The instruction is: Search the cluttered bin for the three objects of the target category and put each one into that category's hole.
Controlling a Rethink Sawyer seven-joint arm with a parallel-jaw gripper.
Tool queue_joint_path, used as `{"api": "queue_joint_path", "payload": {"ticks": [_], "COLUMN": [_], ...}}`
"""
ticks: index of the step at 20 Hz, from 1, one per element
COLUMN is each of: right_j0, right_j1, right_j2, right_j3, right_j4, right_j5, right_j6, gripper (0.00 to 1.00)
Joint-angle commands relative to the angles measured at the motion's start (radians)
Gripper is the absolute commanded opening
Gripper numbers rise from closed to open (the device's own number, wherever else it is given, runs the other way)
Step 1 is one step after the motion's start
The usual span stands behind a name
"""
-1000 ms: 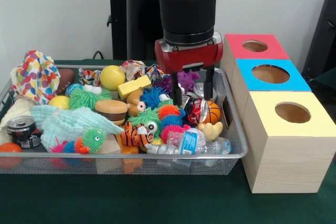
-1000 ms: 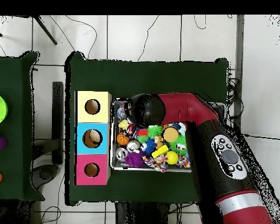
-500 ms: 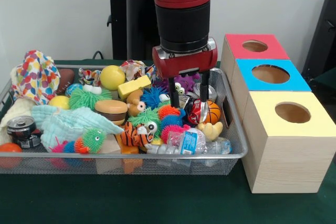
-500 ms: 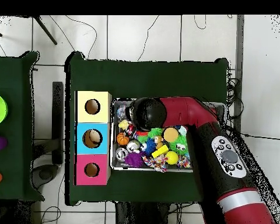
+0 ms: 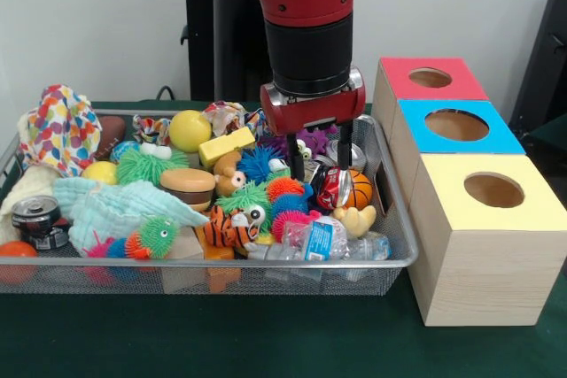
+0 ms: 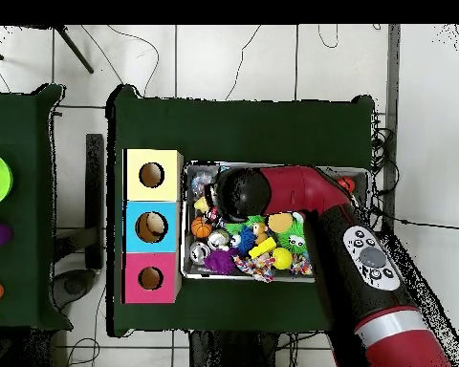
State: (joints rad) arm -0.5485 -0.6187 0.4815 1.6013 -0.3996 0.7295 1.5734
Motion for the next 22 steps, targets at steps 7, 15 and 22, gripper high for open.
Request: {"api": "queue_joint_path", "payload": {"ticks": [7,15,22], "right_j0": [-0.041,-0.057,-0.066], "right_j1": [0.053,0.067,0.084], "right_j2": [0.052,0.073,0.08], "right_j3": [0.114,0.138,0.159], "right_j4": [-0.006,0.012,0.019], "right_j5": [-0.089,-0.118,-0.145], "right_j6": [-0.018,-0.006,0.011], "gripper": [1.0,1.0,1.0]}}
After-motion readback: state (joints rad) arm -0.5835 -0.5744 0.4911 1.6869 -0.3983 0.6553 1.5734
